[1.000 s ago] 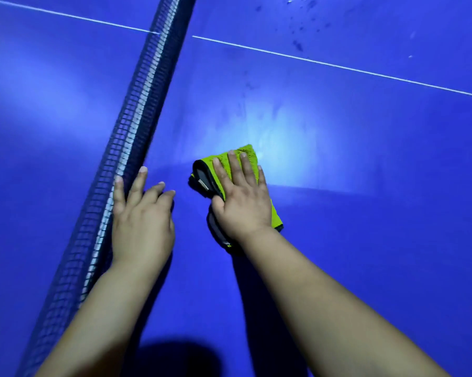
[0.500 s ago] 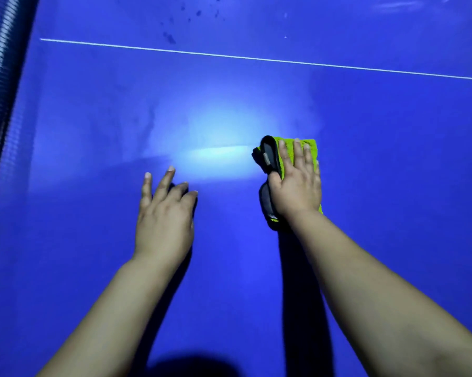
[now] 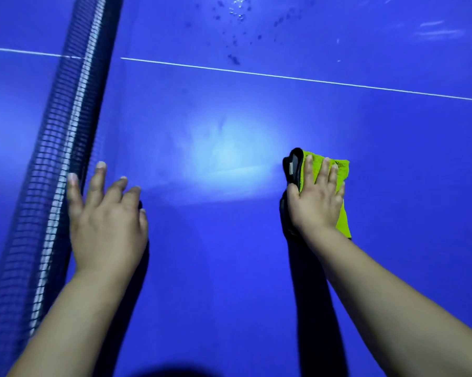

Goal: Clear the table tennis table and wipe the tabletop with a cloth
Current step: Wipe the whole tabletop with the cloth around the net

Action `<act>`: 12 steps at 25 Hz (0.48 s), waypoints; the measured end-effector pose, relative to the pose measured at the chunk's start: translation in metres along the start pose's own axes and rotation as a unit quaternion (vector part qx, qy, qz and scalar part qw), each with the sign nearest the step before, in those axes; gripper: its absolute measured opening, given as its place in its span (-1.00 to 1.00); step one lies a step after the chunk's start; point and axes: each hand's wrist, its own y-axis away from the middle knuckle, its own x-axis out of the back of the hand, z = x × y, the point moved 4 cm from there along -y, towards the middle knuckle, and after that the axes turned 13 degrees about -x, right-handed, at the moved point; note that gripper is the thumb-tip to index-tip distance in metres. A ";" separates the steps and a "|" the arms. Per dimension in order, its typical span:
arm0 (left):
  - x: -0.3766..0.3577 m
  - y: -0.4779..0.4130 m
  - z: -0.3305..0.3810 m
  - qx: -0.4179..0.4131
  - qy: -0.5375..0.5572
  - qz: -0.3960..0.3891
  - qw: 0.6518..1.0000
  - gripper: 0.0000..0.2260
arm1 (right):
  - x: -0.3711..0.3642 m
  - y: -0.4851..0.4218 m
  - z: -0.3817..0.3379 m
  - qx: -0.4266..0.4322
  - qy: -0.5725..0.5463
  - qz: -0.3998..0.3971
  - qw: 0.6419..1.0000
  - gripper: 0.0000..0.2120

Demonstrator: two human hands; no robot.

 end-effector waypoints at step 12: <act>0.007 0.050 -0.140 0.036 -0.033 0.013 0.999 -0.66 | -0.041 0.222 -0.275 0.422 0.074 -0.063 0.901 -0.28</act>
